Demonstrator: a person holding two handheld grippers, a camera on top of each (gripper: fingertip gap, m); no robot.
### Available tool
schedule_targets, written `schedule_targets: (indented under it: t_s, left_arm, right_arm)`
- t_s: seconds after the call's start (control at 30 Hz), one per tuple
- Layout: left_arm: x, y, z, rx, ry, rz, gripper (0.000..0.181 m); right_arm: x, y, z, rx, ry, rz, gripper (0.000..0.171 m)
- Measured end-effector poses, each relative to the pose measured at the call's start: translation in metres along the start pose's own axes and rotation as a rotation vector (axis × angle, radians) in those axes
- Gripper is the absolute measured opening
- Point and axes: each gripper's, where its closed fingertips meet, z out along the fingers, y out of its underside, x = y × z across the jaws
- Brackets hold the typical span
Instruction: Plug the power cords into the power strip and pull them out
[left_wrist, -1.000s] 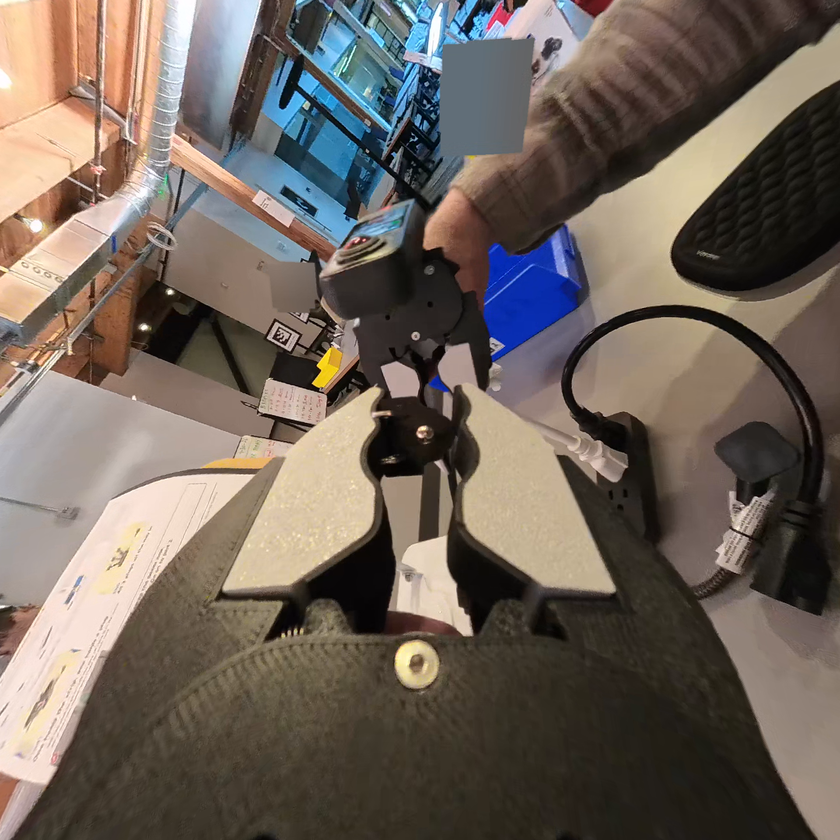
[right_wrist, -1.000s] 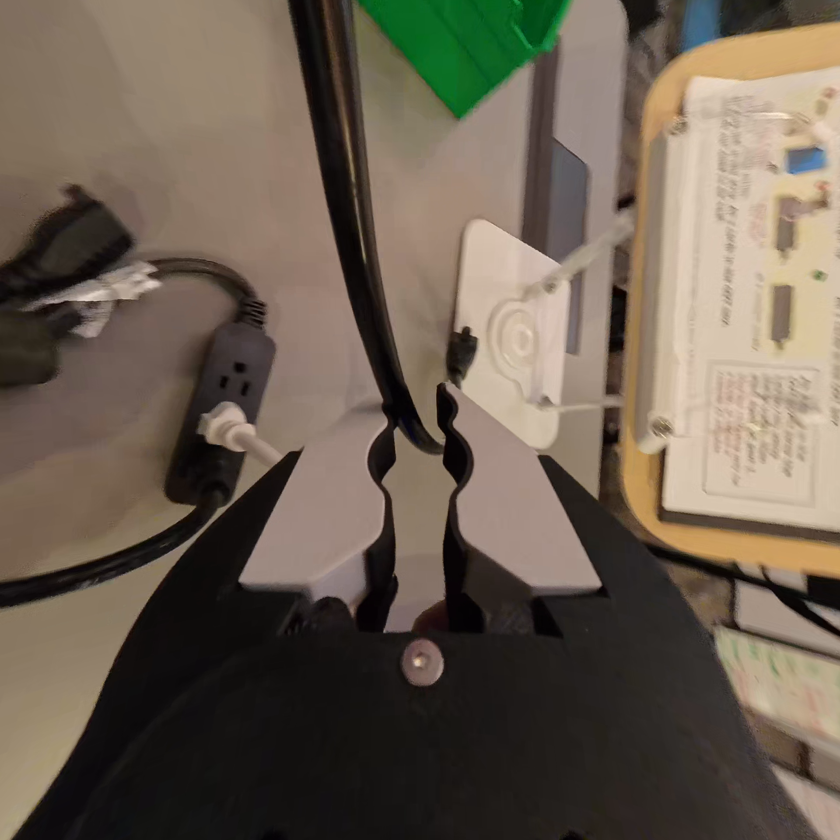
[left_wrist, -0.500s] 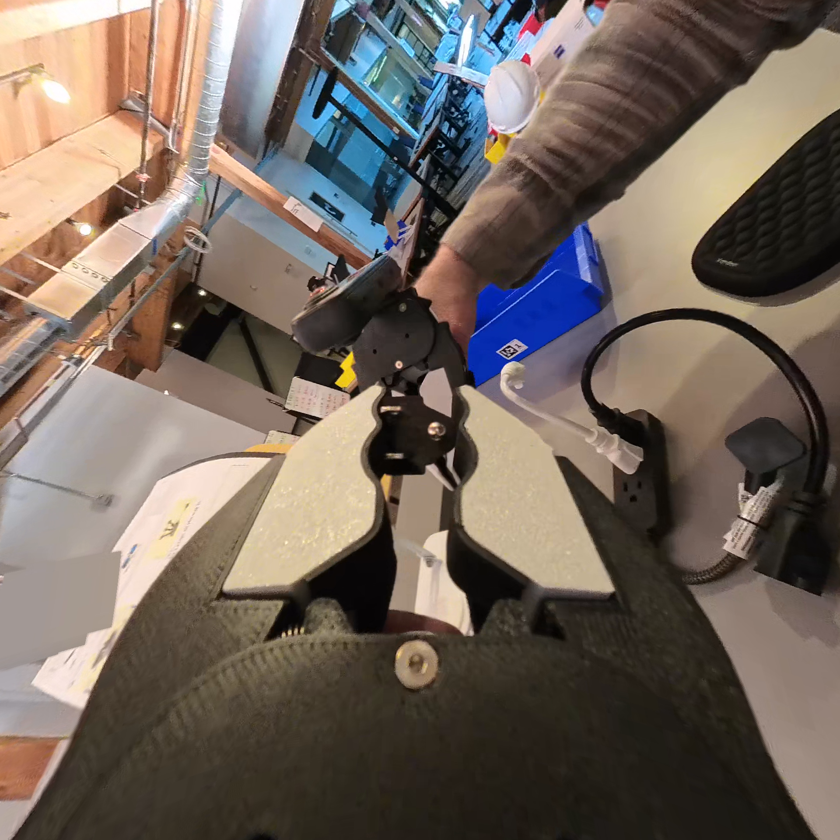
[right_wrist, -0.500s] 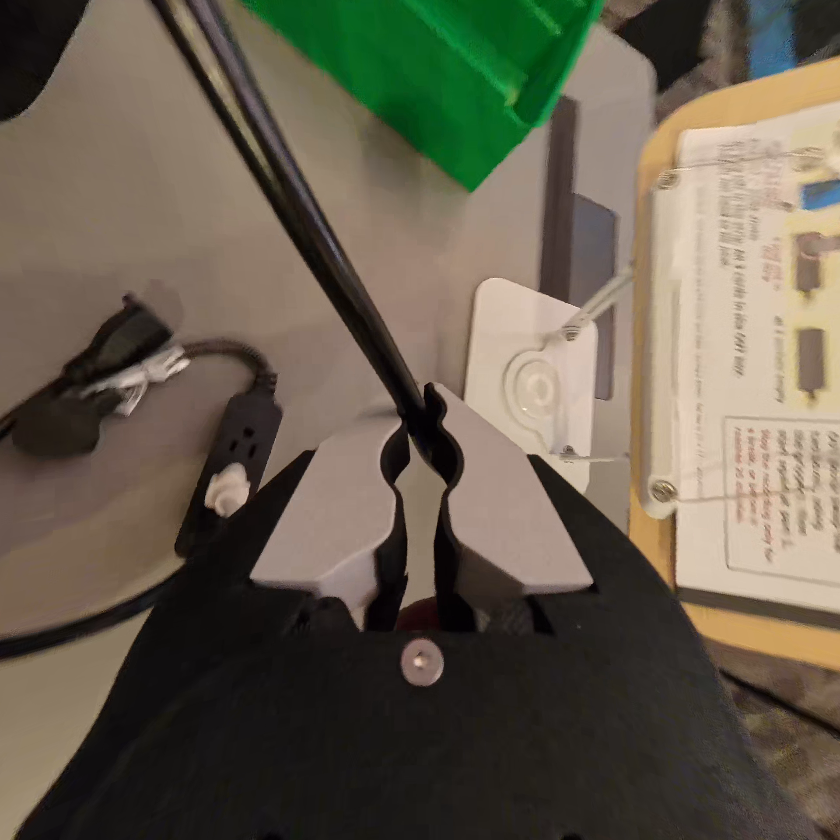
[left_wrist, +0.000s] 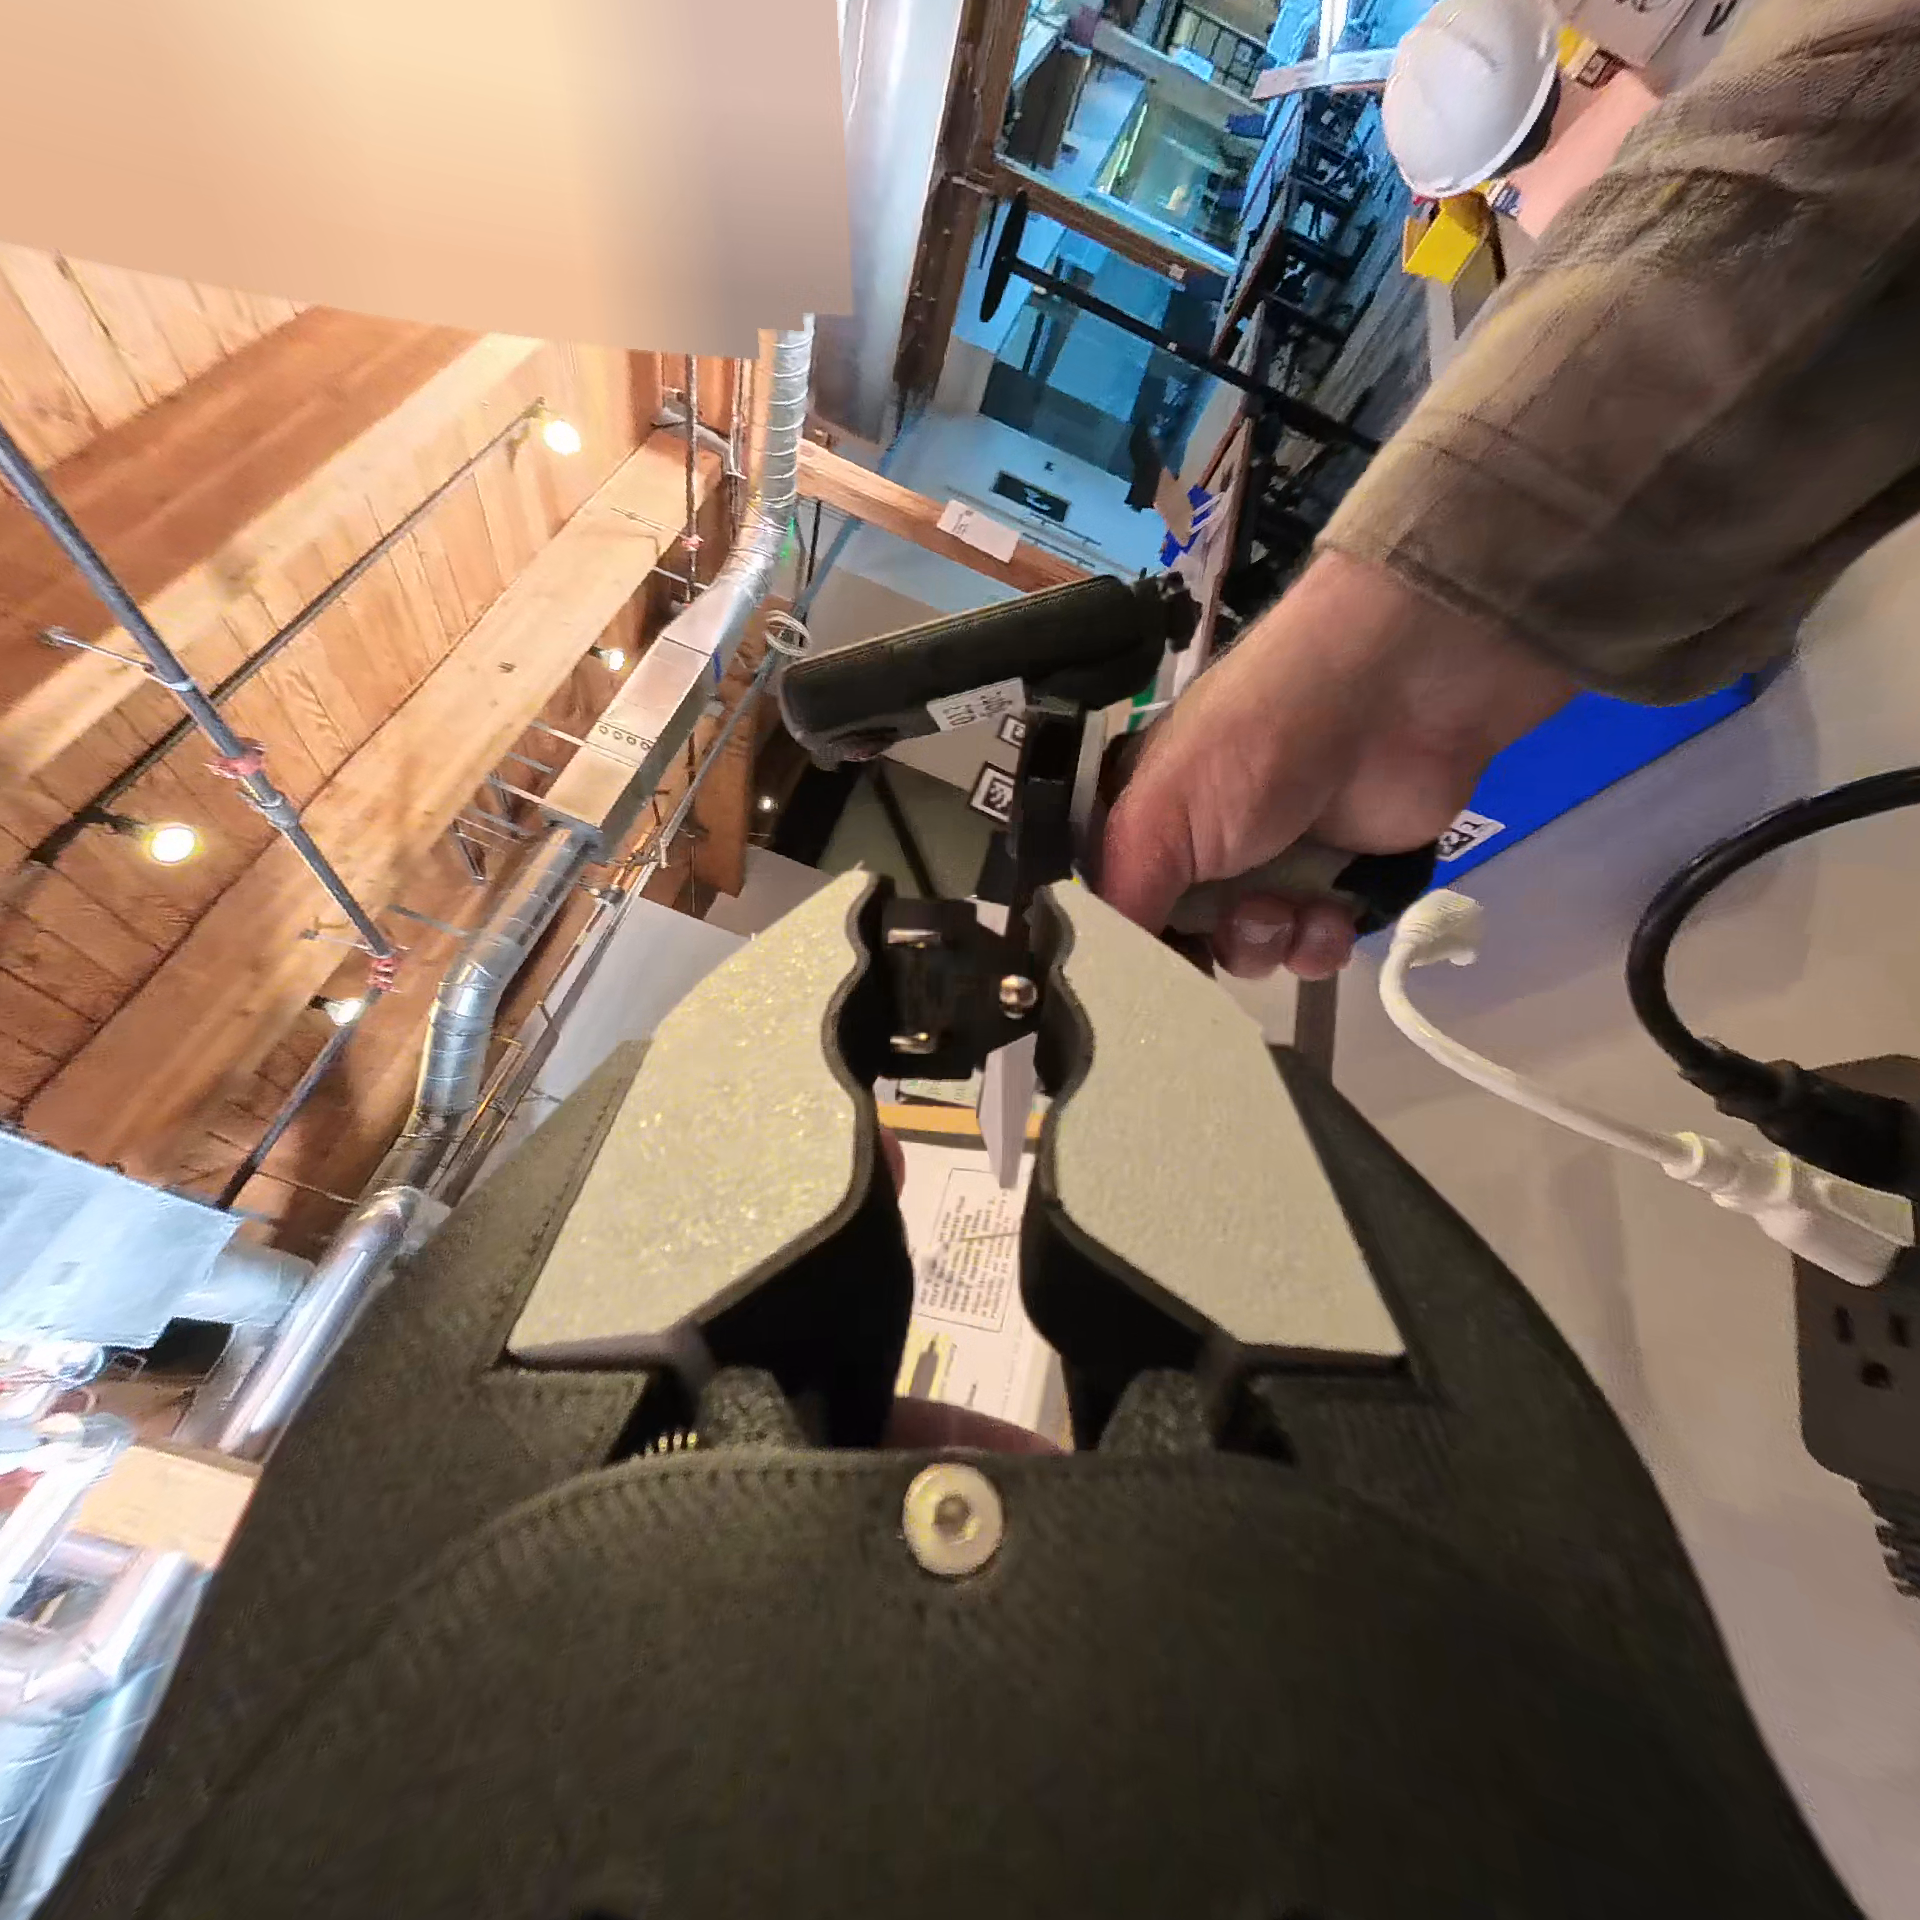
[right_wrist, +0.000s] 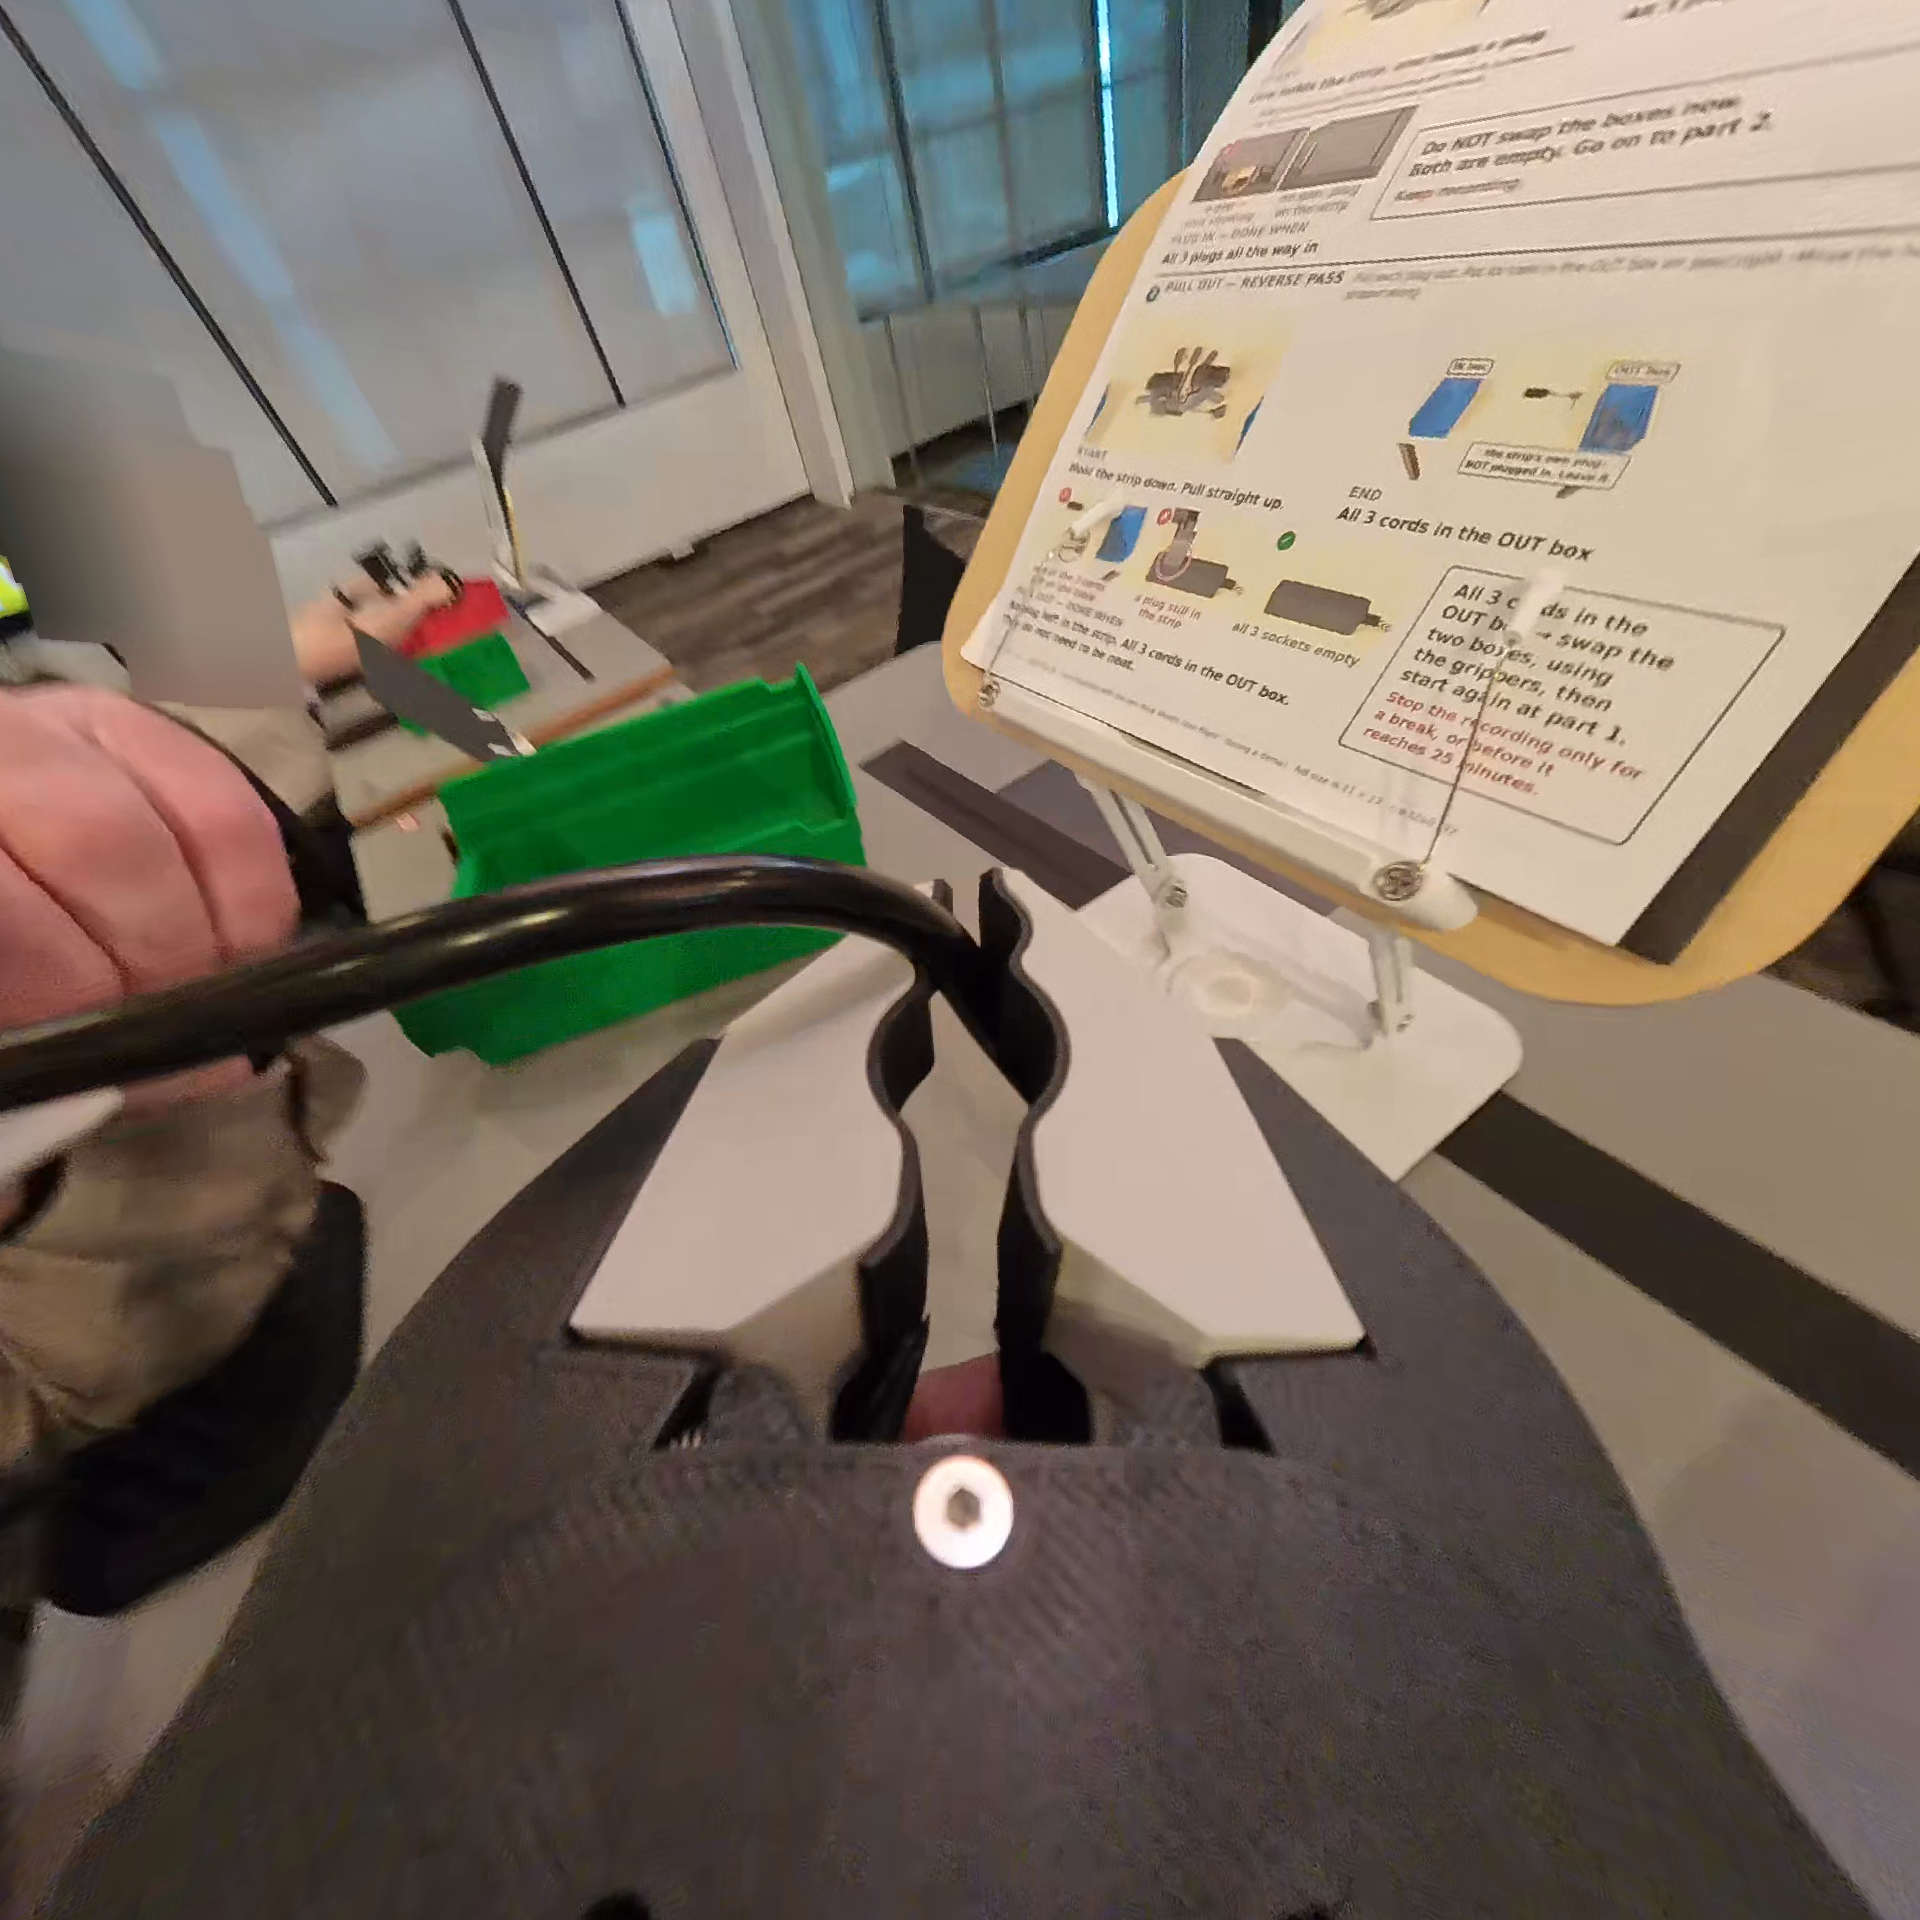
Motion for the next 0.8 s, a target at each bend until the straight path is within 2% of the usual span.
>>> schedule_targets:
  t_s: [0.2, 0.4, 0.63, 0.8]
  left_arm:
    - [0.001, 0.001, 0.014, -0.031, -0.096, 0.040, 0.026]
    - [-0.015, 0.018, 0.011, -0.058, -0.148, -0.038, 0.025]
    - [-0.019, 0.073, 0.014, -0.156, -0.144, -0.151, 0.024]
    - [-0.016, 0.093, 0.017, -0.179, -0.144, -0.217, 0.023]
  right_arm:
    - [-0.007, -0.009, -0.007, 0.119, -0.086, 0.286, 0.000]
    - [-0.021, -0.014, -0.010, 0.182, -0.123, 0.355, 0.000]
    - [-0.015, -0.027, -0.020, 0.281, -0.064, 0.356, 0.000]
    - [-0.019, -0.031, -0.018, 0.323, -0.071, 0.380, 0.000]
